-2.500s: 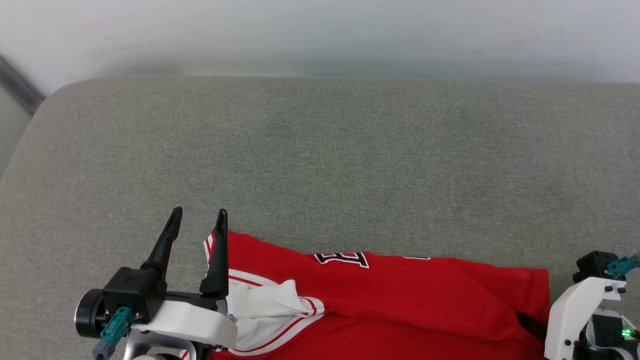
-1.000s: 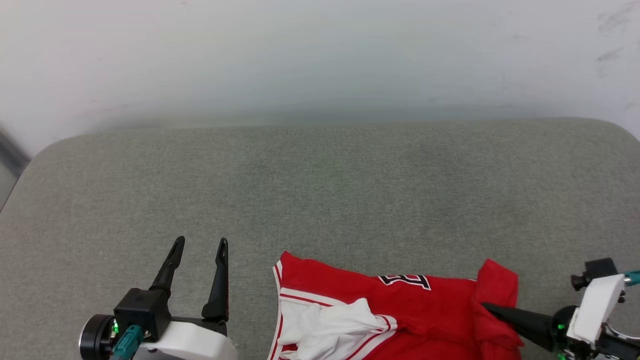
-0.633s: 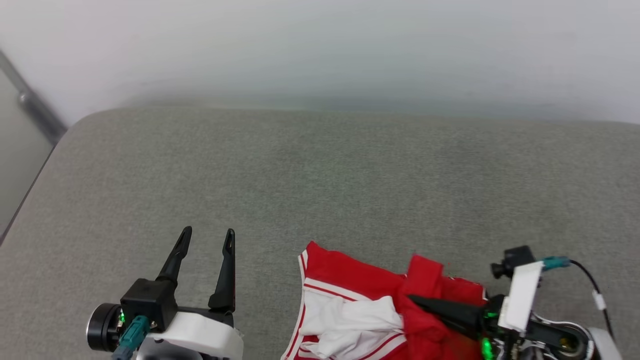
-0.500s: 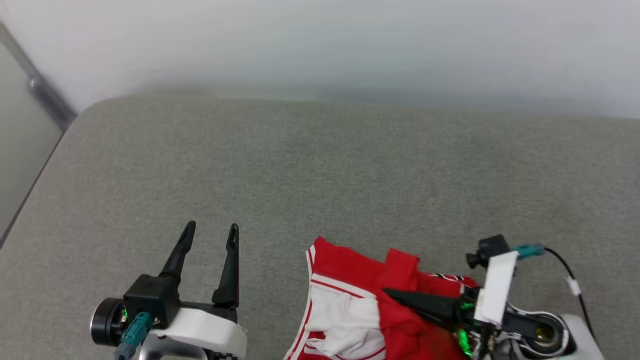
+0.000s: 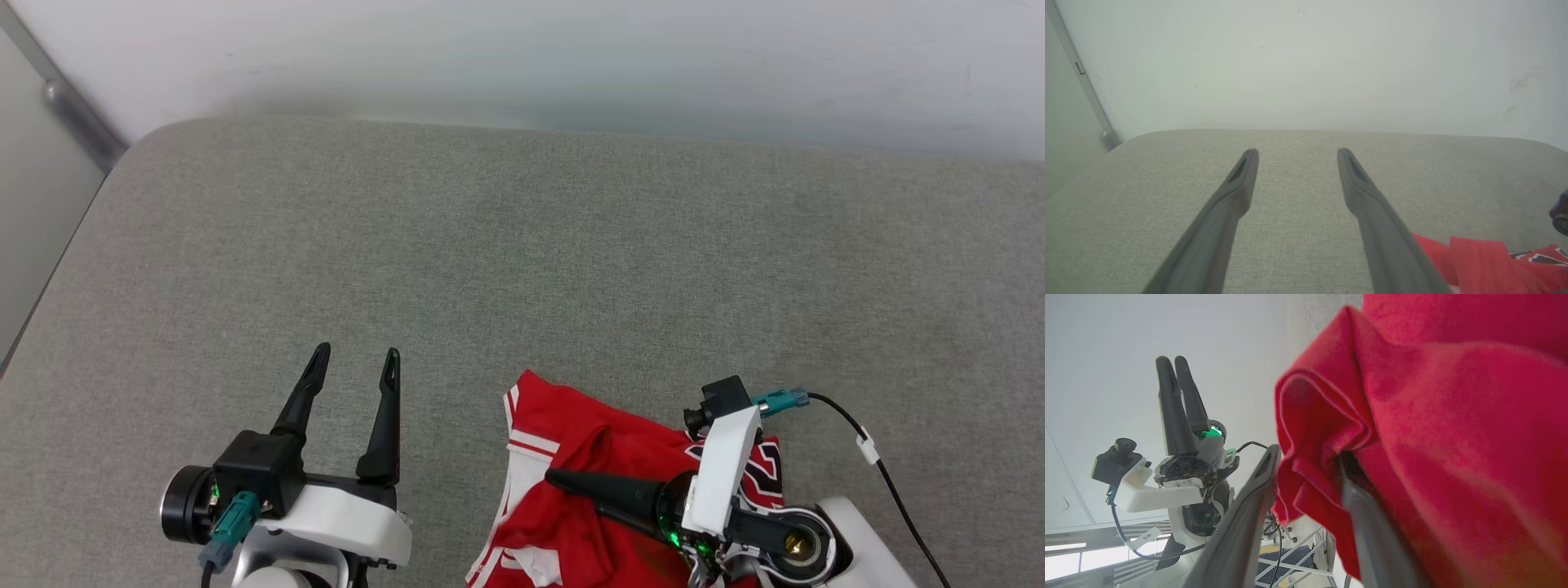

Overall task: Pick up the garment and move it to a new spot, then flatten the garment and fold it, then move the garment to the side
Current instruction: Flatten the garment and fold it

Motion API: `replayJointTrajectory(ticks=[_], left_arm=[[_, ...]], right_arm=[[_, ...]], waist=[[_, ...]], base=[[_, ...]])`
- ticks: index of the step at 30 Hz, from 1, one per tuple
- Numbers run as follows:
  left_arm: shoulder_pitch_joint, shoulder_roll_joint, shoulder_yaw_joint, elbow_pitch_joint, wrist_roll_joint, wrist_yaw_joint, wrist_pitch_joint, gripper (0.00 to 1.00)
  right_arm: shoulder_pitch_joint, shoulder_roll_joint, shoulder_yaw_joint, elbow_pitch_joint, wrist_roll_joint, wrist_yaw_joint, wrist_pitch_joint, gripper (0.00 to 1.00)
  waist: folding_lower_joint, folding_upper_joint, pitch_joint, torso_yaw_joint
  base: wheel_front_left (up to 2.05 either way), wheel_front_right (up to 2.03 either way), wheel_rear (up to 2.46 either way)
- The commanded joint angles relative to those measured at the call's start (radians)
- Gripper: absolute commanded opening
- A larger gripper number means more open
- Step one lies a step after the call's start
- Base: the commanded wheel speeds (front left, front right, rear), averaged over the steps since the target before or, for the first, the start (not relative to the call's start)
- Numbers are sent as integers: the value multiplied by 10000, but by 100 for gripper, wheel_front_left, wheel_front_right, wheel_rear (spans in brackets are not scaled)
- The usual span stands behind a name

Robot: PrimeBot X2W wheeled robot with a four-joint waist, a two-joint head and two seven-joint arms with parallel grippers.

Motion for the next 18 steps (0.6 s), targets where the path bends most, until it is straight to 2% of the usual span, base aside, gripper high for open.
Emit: replayJointTrajectory(ticks=[1,7,13,18], left_arm=[[-119,-13,20,25,20,-26,-55,100],[4,96,11,41,39,30,-22,100],[128,178,43,40,-15,94,44,100],[318,173,81,148,-81,212,6,100]], right_arm=[[-145,21,83,-69,9,0,-105,100],[-201,-289,379,-750,-869,0,-1079,100],[-224,-1154,678,-1518,-3086,0,-3401,100],[121,-1769,214,-1492,-4912,0,-5204,100]], waist=[[0,0,-24,-40],[0,0,-257,-321],[0,0,-494,-679],[0,0,-721,-1000]], base=[[0,0,0],[0,0,0],[0,0,0],[0,0,0]])
